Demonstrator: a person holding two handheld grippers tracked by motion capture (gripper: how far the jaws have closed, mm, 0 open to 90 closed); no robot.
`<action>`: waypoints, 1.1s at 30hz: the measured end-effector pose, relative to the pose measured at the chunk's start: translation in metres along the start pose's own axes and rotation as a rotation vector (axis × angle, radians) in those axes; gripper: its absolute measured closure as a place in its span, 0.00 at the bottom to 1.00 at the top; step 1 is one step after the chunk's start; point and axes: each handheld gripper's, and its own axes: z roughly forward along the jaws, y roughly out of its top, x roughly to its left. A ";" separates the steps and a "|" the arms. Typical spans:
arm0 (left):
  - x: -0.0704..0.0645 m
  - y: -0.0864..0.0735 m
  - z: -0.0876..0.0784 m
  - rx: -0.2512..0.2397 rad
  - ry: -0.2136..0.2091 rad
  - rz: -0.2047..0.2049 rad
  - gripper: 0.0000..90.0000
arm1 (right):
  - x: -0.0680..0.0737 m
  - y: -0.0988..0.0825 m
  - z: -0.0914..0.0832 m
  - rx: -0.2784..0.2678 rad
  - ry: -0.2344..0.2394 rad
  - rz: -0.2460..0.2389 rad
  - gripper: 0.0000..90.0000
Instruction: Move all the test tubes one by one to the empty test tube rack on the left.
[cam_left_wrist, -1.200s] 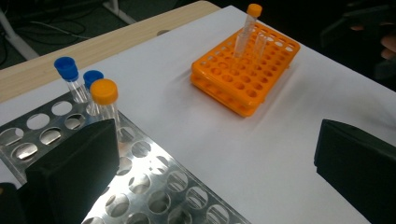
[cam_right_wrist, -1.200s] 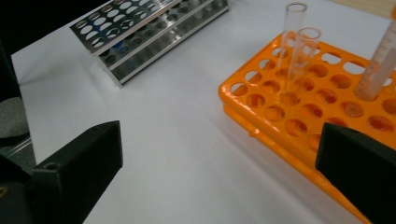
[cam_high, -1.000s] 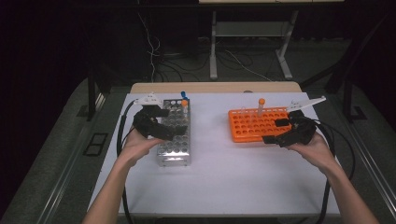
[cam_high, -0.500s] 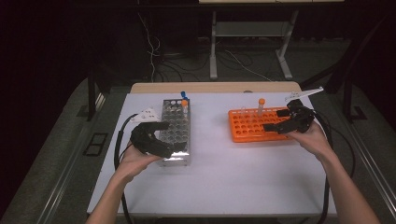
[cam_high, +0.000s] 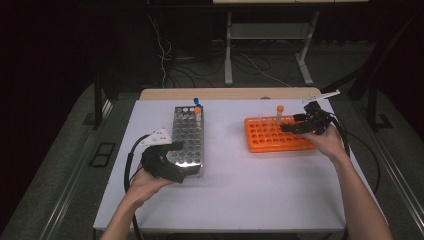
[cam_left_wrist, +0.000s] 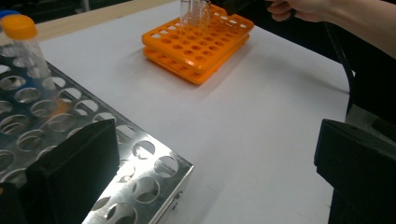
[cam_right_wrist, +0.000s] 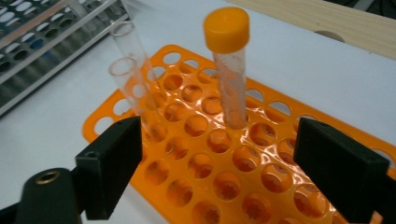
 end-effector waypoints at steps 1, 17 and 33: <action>-0.001 -0.001 0.000 0.000 -0.003 0.000 0.00 | -0.002 0.000 0.002 -0.002 -0.001 0.003 0.23; -0.005 -0.010 0.004 0.005 -0.022 -0.004 0.00 | -0.003 0.002 0.033 -0.049 -0.071 -0.022 0.63; -0.005 -0.015 0.011 0.023 -0.030 -0.002 0.00 | 0.012 0.011 0.018 -0.076 -0.157 -0.065 0.82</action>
